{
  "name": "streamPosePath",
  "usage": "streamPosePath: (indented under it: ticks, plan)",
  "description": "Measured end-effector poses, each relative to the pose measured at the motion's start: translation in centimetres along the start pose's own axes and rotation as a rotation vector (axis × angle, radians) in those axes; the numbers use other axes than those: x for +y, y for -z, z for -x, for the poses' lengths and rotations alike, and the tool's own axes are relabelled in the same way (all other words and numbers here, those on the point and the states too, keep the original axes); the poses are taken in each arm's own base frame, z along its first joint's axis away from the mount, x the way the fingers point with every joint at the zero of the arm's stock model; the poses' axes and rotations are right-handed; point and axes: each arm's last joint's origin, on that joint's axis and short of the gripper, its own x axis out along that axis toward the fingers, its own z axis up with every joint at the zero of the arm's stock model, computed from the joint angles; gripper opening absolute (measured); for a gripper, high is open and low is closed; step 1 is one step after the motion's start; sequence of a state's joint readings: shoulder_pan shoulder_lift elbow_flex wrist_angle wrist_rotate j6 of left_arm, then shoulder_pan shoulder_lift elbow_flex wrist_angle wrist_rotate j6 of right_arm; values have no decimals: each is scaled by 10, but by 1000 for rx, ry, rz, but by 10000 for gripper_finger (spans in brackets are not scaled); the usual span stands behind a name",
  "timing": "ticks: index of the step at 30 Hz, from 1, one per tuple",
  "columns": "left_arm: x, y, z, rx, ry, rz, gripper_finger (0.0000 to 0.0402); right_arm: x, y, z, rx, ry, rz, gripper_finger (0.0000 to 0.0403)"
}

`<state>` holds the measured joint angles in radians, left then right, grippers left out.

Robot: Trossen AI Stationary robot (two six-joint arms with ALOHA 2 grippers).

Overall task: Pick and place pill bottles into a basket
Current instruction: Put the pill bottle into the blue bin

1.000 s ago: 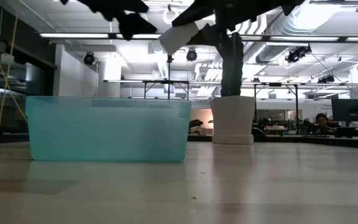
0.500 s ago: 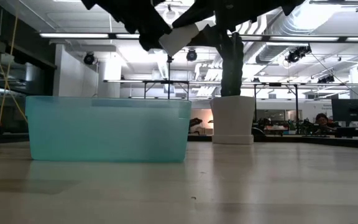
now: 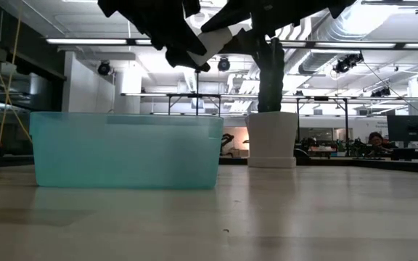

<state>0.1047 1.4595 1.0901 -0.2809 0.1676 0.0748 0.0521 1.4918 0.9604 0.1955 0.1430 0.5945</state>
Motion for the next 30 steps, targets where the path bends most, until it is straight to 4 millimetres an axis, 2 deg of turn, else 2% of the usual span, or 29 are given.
streamPosePath:
  ticks: [13, 22, 26, 30]
  plan:
    - [0, -9, 2, -63, 7, -23, 328, -2, 3, 0, 31, 22, -3, 164]
    - [0, -7, 2, -48, 10, -61, 325, 0, 0, 0, 7, 1, -8, 164]
    - [0, -8, 2, -55, 12, -65, 297, 1, 0, 0, 4, -11, -11, 164]
    - [-1, -8, 2, -57, 16, -67, 245, 0, 0, 0, 4, -7, -11, 164]
